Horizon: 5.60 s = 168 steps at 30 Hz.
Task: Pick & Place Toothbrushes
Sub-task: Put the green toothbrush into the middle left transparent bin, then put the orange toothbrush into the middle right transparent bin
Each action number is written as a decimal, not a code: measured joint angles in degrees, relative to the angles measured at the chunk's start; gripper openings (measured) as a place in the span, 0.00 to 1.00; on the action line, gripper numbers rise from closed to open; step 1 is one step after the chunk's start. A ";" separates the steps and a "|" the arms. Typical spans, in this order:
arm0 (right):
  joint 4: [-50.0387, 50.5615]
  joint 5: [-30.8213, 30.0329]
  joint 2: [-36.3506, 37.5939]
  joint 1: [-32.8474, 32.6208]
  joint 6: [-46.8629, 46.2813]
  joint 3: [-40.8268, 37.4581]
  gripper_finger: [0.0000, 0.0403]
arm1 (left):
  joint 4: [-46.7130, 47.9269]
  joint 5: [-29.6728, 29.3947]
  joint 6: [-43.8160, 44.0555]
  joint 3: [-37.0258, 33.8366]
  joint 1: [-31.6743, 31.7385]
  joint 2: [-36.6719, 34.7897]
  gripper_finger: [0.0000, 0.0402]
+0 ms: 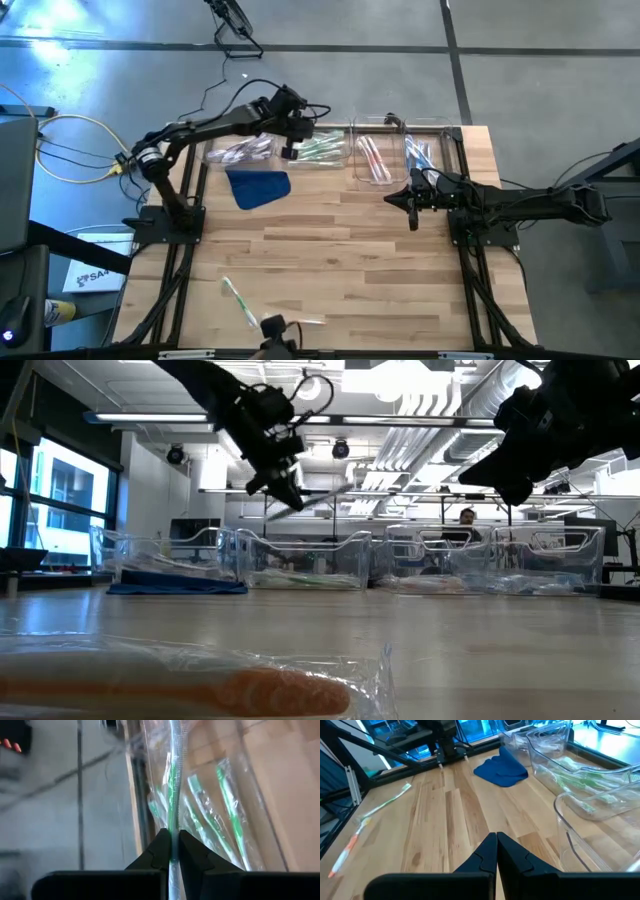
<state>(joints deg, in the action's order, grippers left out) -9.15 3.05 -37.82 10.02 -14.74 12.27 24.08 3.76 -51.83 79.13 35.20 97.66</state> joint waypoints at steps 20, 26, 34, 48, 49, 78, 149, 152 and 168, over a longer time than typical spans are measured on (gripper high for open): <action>0.04 0.07 0.00 0.00 0.00 0.00 0.00 | -3.88 -0.69 11.86 -0.04 2.75 8.44 0.03; 0.04 0.07 0.00 0.00 0.00 0.00 0.00 | -3.98 -1.80 15.56 -0.04 2.69 8.44 0.13; 0.06 0.07 -0.02 -0.01 0.00 0.00 0.00 | -4.06 -2.00 16.13 -0.04 2.69 8.42 0.32; 0.07 0.08 -0.01 -0.02 0.00 0.00 0.00 | 3.67 -2.00 16.35 9.16 2.39 8.29 0.37; 0.07 0.07 -0.01 -0.01 0.00 0.00 0.00 | 4.91 -1.97 16.37 9.80 2.23 8.27 0.37; 1.20 1.62 -0.02 -0.02 0.00 -0.02 0.00 | 17.46 -0.36 6.75 4.00 -27.26 -4.96 0.37; -0.53 1.60 -0.02 0.00 2.36 -0.02 0.00 | -2.13 5.20 39.17 -22.92 -57.72 -18.61 0.02; -0.54 1.58 -0.01 0.00 2.36 -0.02 0.00 | -8.27 9.18 39.19 -22.91 -57.72 -15.64 0.03; -0.48 1.83 -0.01 -0.02 -2.02 -0.02 0.00 | -16.60 19.46 57.21 -22.91 -61.99 -3.93 0.00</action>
<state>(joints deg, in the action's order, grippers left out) -9.63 4.88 -37.83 10.00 -16.76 12.25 7.47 23.22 5.38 56.23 -26.79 93.73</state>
